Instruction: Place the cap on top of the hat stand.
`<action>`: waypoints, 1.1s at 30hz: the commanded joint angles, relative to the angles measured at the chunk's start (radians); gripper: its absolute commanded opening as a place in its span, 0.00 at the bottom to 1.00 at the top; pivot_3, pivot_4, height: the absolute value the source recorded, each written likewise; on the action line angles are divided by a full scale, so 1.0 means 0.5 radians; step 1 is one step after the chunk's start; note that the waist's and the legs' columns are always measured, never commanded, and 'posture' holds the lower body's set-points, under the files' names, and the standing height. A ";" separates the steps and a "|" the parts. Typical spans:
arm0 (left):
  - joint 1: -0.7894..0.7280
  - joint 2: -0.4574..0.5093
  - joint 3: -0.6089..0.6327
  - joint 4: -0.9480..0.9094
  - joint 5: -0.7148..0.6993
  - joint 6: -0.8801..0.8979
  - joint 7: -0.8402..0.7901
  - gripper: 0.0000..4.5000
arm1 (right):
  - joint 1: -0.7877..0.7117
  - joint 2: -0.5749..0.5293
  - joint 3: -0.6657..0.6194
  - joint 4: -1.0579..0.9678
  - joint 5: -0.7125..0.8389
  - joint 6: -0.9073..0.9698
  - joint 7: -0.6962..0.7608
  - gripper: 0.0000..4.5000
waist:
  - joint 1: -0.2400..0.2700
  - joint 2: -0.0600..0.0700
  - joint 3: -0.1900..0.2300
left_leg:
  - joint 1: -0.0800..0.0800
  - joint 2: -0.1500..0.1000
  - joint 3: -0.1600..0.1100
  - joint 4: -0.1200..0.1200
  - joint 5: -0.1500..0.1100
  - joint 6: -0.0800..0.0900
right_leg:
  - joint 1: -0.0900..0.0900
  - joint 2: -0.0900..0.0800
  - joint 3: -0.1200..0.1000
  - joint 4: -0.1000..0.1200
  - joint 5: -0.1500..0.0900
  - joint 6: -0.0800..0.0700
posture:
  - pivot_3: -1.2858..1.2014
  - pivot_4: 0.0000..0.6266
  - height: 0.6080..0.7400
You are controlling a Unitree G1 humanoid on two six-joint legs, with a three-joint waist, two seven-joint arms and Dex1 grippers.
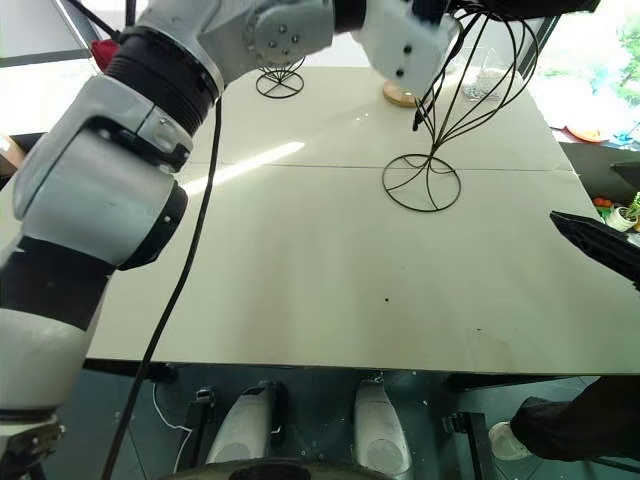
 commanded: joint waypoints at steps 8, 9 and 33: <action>0.270 0.113 -0.169 -0.278 0.267 -0.071 0.169 0.02 | 0.298 0.087 -0.363 0.025 -0.054 -0.028 0.039 1.00 | 0.006 0.000 0.000 | -0.002 0.000 0.001 0.001 0.000 0.000 | 0.000 -0.001 0.000 0.000 0.000 0.000 | 0.52 0.24 0.99; 0.302 0.121 -0.173 -0.297 0.269 -0.080 0.152 0.02 | 0.333 0.097 -0.387 0.038 -0.064 -0.043 0.057 1.00 | 0.007 0.000 0.000 | -0.002 0.000 0.001 0.002 0.000 0.000 | 0.000 -0.001 0.000 0.000 0.001 0.000 | 0.52 0.24 0.99; 0.915 0.076 0.007 -0.656 -0.186 -0.017 -0.639 0.02 | 0.441 0.056 -0.317 0.337 -0.244 -0.363 0.143 1.00 | 0.003 0.003 -0.002 | -0.001 0.000 0.001 0.004 0.000 0.000 | 0.001 -0.001 0.000 0.002 0.003 0.003 | 0.52 0.24 0.99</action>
